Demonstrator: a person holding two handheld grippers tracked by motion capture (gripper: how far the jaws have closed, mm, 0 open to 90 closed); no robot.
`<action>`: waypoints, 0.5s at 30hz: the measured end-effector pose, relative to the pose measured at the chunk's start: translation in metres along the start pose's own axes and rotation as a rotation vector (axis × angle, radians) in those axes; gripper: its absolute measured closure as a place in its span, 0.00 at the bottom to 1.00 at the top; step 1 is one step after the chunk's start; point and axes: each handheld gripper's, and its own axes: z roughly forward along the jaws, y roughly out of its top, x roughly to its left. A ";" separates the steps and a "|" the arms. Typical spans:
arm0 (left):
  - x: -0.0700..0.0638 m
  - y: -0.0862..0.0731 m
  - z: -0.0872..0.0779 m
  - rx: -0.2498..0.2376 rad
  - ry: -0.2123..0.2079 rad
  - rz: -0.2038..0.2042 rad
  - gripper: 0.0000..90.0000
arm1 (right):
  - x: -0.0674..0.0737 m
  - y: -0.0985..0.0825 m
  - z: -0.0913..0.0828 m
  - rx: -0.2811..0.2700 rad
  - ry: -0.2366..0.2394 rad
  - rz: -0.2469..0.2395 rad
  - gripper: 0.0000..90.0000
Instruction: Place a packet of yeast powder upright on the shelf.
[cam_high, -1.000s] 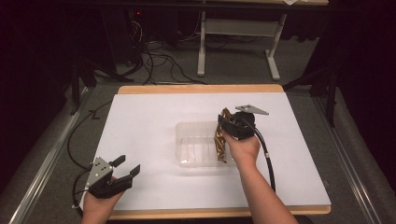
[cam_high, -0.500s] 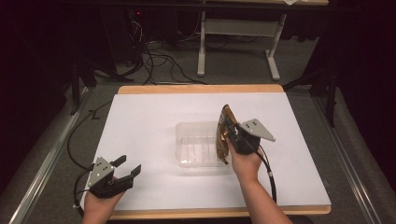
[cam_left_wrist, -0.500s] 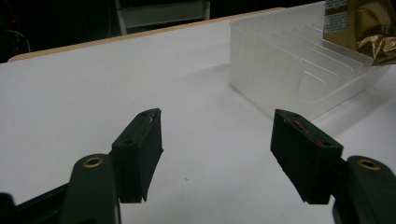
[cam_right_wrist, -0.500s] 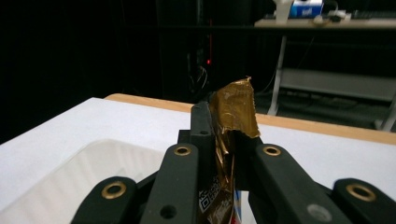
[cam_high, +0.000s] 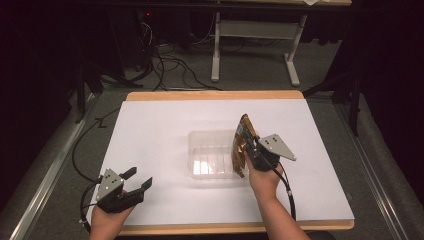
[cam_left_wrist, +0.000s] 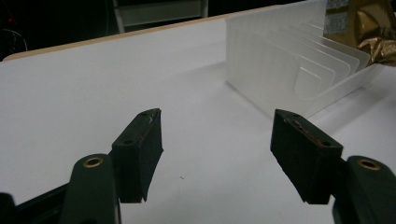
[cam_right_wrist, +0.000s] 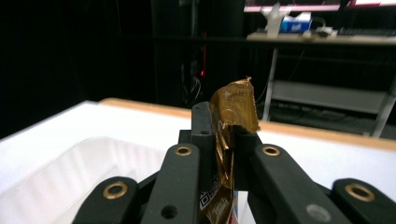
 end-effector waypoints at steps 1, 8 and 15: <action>0.000 0.000 0.000 -0.001 0.000 -0.002 0.38 | 0.000 0.004 0.001 -0.016 -0.002 -0.004 0.95; 0.002 -0.001 0.001 0.000 -0.003 -0.012 0.38 | 0.004 0.012 0.008 -0.098 -0.009 -0.014 0.95; 0.003 -0.001 -0.001 -0.005 -0.002 -0.015 0.38 | 0.012 -0.010 0.007 -0.094 -0.011 -0.036 0.95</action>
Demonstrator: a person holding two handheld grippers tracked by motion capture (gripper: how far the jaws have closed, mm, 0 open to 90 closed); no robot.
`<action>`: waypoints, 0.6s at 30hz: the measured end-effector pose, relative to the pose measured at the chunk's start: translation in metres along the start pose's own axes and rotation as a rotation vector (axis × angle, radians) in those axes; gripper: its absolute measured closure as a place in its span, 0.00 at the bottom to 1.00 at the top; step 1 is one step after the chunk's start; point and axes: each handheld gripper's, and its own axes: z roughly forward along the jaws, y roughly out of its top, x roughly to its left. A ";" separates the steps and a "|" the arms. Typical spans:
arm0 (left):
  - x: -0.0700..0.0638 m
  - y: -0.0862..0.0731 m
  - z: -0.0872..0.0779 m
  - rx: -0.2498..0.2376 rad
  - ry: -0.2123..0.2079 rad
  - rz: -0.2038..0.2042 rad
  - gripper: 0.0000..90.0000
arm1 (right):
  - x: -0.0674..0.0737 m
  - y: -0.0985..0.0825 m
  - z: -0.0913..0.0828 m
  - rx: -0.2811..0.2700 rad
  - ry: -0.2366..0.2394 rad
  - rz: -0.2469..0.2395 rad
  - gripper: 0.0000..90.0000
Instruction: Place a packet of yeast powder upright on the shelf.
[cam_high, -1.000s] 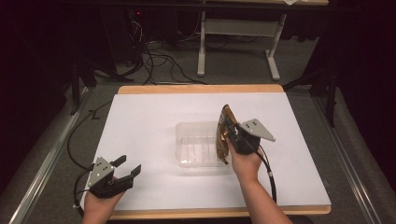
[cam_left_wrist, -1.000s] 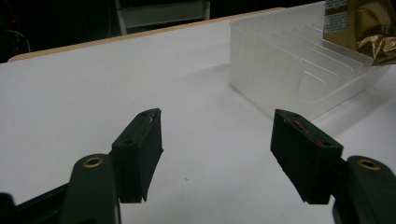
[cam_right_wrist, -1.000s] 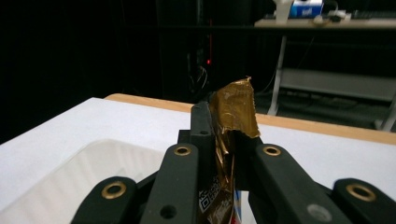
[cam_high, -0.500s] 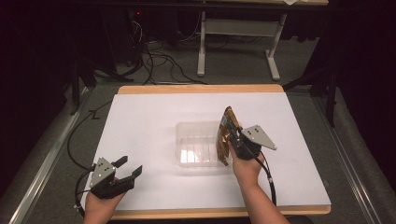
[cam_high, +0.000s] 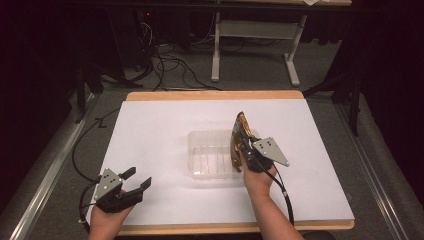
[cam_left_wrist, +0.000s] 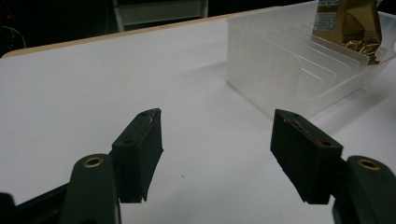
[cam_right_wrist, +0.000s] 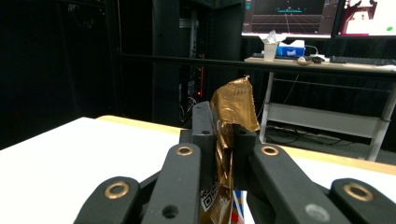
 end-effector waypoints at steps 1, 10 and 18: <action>0.000 0.000 0.000 0.001 0.001 0.002 0.38 | 0.000 -0.002 -0.001 0.000 -0.003 0.010 0.95; -0.003 0.000 0.002 0.008 -0.003 0.009 0.38 | 0.006 -0.015 -0.010 0.033 0.011 0.021 0.94; -0.003 0.000 0.003 0.014 -0.003 0.015 0.38 | -0.001 -0.005 -0.013 0.114 0.058 0.056 0.69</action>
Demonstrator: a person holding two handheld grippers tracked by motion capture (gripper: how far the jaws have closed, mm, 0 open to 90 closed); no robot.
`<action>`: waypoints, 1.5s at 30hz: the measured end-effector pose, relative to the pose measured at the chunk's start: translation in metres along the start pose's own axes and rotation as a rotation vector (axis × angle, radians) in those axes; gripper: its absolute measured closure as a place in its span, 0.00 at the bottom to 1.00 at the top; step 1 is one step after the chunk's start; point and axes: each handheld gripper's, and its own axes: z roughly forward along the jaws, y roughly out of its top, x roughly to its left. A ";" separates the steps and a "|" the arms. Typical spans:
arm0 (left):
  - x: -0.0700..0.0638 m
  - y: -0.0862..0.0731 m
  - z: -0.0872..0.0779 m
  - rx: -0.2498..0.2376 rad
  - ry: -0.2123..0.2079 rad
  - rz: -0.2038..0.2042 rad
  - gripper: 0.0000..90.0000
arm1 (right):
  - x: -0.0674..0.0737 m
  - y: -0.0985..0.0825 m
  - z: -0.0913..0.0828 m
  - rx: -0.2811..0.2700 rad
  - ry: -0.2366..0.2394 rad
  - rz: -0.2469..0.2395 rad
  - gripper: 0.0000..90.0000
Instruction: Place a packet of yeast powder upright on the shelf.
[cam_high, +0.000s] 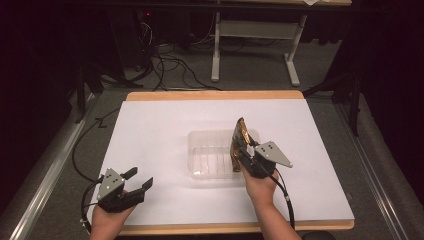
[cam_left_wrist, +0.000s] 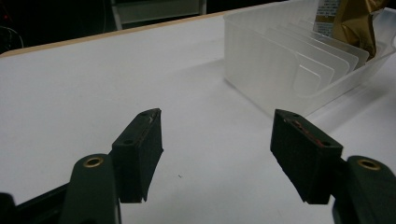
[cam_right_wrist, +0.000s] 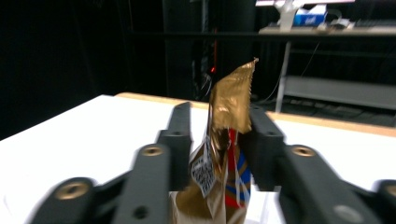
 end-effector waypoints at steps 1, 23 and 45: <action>0.000 0.000 0.000 0.000 0.000 0.000 0.38 | -0.003 0.002 0.000 0.018 0.012 0.009 0.63; 0.000 -0.001 0.002 0.015 0.002 -0.006 0.38 | -0.017 0.010 -0.034 0.164 0.197 0.005 0.22; -0.003 -0.003 0.013 0.074 -0.018 0.004 0.37 | -0.128 -0.024 -0.097 0.227 -0.014 -0.103 0.34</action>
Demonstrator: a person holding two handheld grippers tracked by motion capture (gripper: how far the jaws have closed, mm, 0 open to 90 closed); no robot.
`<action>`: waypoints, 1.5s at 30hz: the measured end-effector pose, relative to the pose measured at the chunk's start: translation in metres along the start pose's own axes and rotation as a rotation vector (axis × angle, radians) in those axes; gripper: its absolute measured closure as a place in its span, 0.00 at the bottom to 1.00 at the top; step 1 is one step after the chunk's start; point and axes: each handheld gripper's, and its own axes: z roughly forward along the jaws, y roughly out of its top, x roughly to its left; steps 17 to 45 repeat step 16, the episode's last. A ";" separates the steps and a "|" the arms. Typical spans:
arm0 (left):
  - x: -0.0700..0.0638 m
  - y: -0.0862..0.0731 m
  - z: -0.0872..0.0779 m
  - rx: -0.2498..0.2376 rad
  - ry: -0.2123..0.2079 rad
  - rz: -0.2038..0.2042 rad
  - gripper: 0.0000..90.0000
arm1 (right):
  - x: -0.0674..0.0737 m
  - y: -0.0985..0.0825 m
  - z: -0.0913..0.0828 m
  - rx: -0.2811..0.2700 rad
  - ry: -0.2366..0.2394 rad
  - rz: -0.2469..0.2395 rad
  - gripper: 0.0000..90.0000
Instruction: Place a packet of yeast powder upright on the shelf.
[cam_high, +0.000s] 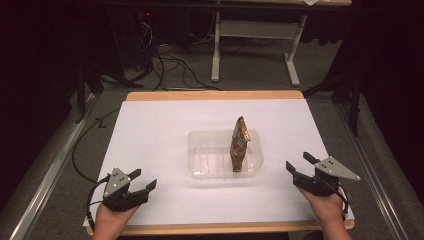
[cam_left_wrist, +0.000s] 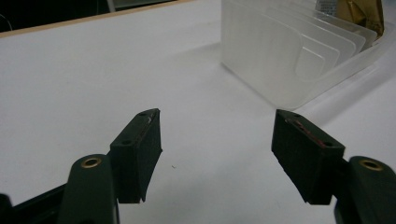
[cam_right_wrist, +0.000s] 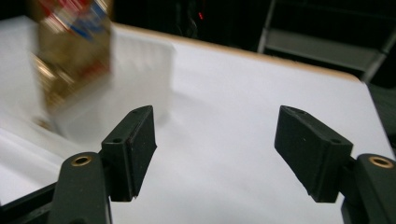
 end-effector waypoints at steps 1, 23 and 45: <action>-0.001 0.000 0.002 0.003 -0.001 -0.002 0.37 | -0.004 -0.004 0.003 0.023 -0.012 0.006 0.34; -0.001 0.002 -0.005 -0.022 -0.002 0.013 0.37 | -0.016 -0.010 0.006 0.034 -0.002 0.130 0.35; -0.001 0.002 -0.005 -0.022 -0.002 0.013 0.37 | -0.016 -0.010 0.006 0.034 -0.002 0.130 0.35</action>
